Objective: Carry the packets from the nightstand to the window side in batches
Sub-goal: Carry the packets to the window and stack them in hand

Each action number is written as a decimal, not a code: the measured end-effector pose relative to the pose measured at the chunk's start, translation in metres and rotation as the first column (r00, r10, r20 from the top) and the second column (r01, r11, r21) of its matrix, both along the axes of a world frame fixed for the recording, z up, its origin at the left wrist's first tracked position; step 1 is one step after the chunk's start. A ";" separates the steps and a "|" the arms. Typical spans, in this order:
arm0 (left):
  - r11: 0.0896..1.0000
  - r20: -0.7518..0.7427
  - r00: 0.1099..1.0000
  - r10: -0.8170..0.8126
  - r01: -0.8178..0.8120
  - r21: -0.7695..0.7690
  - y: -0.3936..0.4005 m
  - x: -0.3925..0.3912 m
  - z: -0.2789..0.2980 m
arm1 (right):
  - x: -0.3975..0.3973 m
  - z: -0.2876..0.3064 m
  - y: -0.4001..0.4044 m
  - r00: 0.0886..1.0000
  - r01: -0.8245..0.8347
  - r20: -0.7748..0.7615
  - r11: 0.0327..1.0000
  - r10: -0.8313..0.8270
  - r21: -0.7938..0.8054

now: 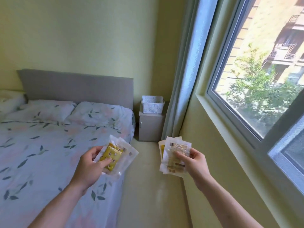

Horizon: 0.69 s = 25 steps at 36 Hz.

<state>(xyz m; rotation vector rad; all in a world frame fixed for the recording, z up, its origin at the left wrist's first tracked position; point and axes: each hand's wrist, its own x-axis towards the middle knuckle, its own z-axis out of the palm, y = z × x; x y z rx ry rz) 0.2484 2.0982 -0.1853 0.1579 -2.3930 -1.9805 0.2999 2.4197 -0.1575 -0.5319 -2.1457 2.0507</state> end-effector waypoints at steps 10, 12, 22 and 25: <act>0.996 0.013 0.996 -0.083 0.083 0.019 0.078 -0.184 0.022 | -0.165 0.006 0.043 0.999 0.036 -0.007 0.999 -0.036 -0.035; 0.995 0.019 0.995 -0.095 0.094 0.027 0.093 -0.218 0.022 | -0.200 0.004 0.055 0.999 0.043 -0.008 0.998 -0.043 -0.039; 0.993 0.112 0.994 -0.019 0.006 0.115 0.158 -0.389 0.004 | -0.391 -0.028 0.125 1.000 0.000 0.014 0.997 0.001 -0.082; 0.995 0.150 0.989 0.012 -0.026 0.095 0.172 -0.431 0.001 | -0.444 -0.036 0.147 0.999 -0.013 0.045 0.996 0.017 -0.091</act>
